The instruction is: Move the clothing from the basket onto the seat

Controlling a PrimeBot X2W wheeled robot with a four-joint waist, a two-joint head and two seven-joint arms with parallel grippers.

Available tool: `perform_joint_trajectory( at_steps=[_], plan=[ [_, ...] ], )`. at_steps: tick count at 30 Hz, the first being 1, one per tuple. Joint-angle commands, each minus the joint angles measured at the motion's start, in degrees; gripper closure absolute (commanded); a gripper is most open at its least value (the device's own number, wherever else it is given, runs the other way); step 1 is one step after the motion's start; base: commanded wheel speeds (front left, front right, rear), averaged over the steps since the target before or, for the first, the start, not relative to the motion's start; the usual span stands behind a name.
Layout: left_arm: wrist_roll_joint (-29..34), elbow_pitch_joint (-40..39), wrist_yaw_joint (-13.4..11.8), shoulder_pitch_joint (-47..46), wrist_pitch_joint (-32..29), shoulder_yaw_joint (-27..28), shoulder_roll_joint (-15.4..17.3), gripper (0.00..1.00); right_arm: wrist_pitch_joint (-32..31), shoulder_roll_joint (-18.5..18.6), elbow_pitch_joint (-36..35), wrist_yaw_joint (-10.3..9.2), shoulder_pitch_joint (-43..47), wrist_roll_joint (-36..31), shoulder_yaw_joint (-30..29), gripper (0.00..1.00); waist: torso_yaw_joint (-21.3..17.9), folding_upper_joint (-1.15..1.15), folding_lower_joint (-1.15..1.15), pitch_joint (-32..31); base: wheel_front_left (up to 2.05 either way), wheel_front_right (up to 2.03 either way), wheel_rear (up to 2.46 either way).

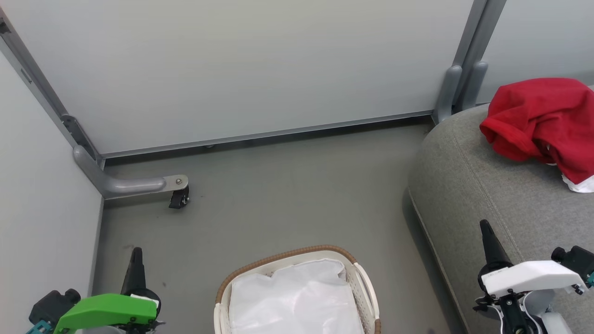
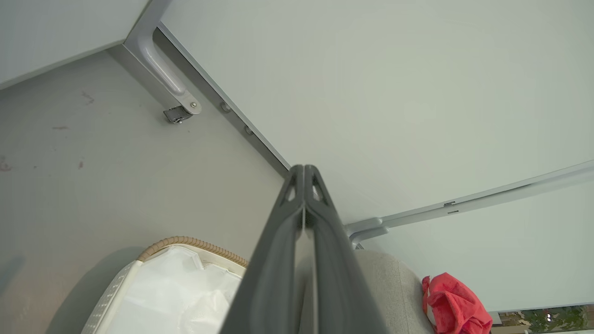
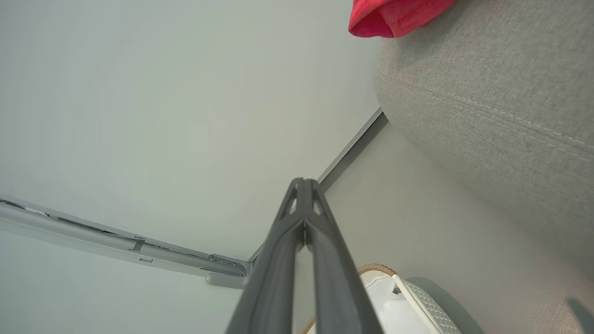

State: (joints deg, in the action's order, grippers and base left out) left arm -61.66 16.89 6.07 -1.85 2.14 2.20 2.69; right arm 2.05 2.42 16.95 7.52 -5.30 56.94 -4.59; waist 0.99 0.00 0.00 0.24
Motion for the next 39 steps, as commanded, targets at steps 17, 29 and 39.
perform_joint_trajectory(
  at_steps=[17, 29, 39],
  plan=[
    [-10.07, -1.46, 0.67, -2.61, -2.75, 1.64, 0.26, 1.00, -2.76, 0.46, -1.52, -0.03, -1.08, 11.54, -0.78, 1.00, -0.24, 0.00, 0.00, -0.02, 0.00, 0.00, 0.00],
    [-15.76, -1.84, 0.97, -3.21, -4.46, 2.45, 0.27, 1.00, -4.43, 0.50, -1.93, -0.03, -1.16, 18.06, -1.15, 1.00, -0.42, 0.00, 0.00, -0.03, 0.00, 0.00, 0.00],
    [-20.12, -2.19, 1.12, -3.78, -5.71, 2.99, 0.29, 1.00, -5.70, 0.53, -2.28, -0.03, -1.15, 23.13, -1.41, 1.00, -0.56, 0.00, 0.00, -0.04, 0.00, 0.00, 0.00]
  ],
)
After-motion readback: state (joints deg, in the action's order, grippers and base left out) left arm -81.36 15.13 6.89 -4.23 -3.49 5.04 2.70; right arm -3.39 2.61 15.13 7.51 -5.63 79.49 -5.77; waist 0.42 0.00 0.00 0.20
